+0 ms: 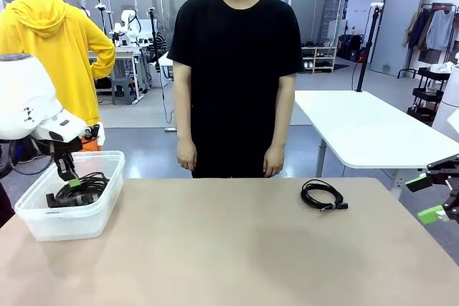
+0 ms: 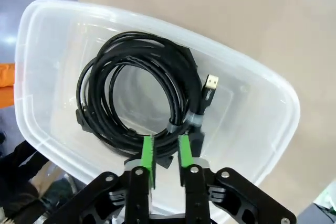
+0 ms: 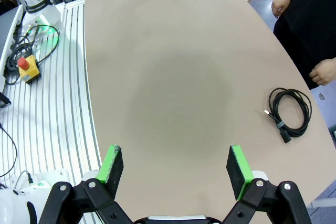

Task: Organize and store the cables.
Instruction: Place the USB Extension Cable into the Organizing box.

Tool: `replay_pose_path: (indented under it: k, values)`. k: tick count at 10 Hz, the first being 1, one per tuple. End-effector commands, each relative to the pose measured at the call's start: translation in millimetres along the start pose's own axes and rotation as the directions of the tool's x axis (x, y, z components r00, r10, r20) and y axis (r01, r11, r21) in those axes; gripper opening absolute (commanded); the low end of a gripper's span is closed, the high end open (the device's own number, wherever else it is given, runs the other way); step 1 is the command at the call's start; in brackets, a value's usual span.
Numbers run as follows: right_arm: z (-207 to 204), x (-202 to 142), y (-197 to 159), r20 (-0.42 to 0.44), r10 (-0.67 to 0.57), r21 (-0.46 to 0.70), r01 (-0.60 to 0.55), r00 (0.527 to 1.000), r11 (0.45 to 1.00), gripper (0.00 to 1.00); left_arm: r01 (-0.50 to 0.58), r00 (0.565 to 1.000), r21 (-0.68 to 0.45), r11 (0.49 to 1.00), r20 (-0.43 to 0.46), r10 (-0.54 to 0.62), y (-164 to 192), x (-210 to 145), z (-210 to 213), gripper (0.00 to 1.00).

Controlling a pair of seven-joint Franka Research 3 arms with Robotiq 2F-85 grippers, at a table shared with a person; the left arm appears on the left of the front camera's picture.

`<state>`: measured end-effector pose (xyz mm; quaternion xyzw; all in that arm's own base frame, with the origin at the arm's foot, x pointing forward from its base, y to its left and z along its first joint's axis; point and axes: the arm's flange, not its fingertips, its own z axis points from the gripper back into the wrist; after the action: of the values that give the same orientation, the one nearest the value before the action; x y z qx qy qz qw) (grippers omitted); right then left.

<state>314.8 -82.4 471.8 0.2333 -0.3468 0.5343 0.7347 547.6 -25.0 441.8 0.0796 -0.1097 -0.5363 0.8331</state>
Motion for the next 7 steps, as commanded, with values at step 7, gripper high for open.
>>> replay_pose_path:
  k: [7]
  values:
    - [0.5,0.3,-1.1,0.015,0.006,0.002,-0.006,1.0,1.0,1.0,0.005,1.0,-0.038,0.999,0.031,-0.004,-4.9,-9.2,12.6,0.69]
